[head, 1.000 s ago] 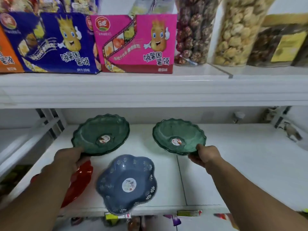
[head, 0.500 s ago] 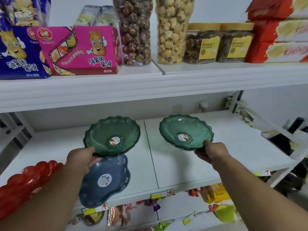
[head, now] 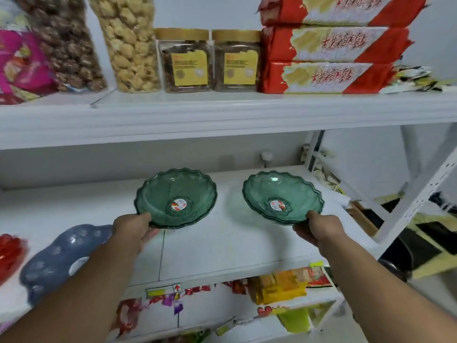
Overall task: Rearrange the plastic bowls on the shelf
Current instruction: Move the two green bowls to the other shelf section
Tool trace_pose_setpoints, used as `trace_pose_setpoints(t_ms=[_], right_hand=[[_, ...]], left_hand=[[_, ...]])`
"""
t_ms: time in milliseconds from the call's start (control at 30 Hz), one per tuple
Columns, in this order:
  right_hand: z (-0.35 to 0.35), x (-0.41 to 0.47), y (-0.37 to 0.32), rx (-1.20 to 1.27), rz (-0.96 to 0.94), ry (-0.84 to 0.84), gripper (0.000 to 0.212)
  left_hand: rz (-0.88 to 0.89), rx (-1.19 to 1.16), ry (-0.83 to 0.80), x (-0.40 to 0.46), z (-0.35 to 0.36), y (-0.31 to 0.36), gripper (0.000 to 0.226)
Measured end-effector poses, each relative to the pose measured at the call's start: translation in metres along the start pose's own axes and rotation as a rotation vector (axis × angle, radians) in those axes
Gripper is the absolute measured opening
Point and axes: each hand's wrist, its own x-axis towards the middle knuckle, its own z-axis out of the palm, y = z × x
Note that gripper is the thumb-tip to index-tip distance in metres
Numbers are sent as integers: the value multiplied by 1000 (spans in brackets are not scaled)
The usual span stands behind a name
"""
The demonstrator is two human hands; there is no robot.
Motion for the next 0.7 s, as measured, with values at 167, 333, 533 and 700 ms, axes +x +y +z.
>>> trace_pose_setpoints(t_ms=[167,333,533,700], right_hand=[[-49,41,-14,-27,6,-23,19],[-73,79,-23,-16,45,-37,17],[-78,120,-27,1,72,-32,19],[-75,156,-23,5,91,-1,21]], left_hand=[[-2,26,69,-33,56,-23,12],[-11,-15,55,-47,97,-32,3],[7,-6,59,-29,145,-37,9],[15,-31,50,-7,181,-44,9]])
